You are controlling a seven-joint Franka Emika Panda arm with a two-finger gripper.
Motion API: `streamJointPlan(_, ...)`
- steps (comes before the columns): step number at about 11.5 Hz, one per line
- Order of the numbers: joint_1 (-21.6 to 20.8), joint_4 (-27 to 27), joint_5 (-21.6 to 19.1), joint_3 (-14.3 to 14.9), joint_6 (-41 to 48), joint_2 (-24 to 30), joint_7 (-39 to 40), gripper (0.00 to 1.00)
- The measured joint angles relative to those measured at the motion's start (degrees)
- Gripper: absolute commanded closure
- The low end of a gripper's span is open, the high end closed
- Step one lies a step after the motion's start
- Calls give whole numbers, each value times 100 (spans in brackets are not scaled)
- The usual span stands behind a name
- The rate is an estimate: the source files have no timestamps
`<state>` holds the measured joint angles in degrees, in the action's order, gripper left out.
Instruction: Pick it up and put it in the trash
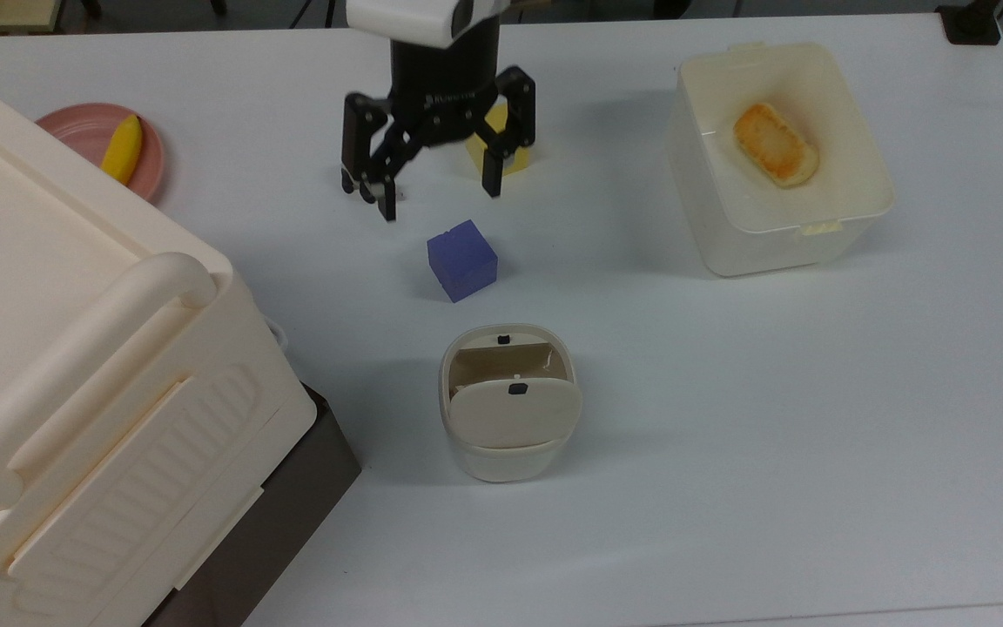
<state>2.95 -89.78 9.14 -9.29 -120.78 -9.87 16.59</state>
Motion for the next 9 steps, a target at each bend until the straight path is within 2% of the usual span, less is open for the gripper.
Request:
streamJointPlan(3, 0, -97, 0, 106, 1100, 449, -193, 0)
streamJointPlan(9, -47, -117, 0, 93, 3023, 1138, -1122, 0)
